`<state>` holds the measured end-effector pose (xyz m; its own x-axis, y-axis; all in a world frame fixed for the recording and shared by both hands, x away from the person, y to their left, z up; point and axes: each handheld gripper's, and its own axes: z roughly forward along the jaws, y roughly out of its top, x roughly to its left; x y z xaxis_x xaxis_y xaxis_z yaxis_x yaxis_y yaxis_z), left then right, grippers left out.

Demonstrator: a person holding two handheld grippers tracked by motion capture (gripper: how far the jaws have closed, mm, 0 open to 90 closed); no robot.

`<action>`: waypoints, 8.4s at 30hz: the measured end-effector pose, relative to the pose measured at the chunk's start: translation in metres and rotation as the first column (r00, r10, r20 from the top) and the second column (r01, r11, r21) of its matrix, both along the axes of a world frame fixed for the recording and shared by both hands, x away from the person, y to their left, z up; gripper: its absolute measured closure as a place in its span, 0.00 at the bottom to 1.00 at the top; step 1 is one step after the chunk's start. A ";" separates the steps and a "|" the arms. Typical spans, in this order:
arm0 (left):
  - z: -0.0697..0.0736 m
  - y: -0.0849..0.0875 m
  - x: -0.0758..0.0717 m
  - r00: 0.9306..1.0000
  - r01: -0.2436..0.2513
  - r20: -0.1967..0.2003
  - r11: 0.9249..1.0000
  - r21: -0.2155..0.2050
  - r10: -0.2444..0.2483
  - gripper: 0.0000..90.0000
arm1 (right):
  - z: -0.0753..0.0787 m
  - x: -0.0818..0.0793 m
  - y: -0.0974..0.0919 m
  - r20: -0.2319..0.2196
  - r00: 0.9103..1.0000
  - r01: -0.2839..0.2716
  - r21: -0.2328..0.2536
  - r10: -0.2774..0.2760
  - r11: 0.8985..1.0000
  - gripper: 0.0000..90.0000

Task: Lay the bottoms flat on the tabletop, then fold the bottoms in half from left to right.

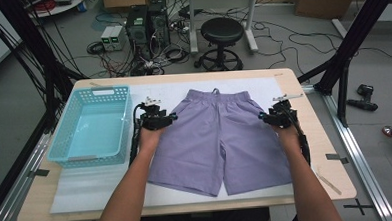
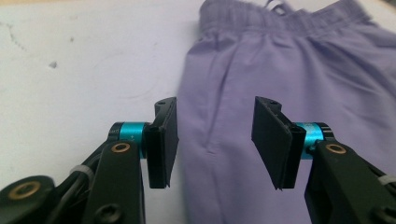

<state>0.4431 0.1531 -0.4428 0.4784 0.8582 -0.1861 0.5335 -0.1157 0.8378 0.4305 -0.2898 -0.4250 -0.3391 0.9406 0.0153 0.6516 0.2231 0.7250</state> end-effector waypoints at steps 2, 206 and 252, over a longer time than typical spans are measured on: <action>0.004 0.000 -0.009 1.000 0.019 0.016 1.000 -0.016 -0.019 0.54 | 0.004 -0.009 -0.001 0.022 1.000 -0.010 0.011 0.010 1.000 0.56; 0.026 0.059 -0.133 0.980 0.109 0.173 0.992 -0.067 -0.096 0.26 | 0.018 0.004 0.012 -0.031 0.984 -0.178 -0.021 0.177 0.984 0.67; 0.024 0.055 -0.154 0.976 0.138 0.182 0.985 -0.105 -0.117 0.26 | 0.010 -0.113 -0.035 0.164 0.978 -0.149 0.097 0.132 0.984 0.22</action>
<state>0.2888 0.2080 -0.4188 0.6167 0.7651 -0.1853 0.3649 -0.0693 0.9285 0.3171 -0.3253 -0.4151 -0.4741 0.8790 0.0509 0.4962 0.2190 0.8401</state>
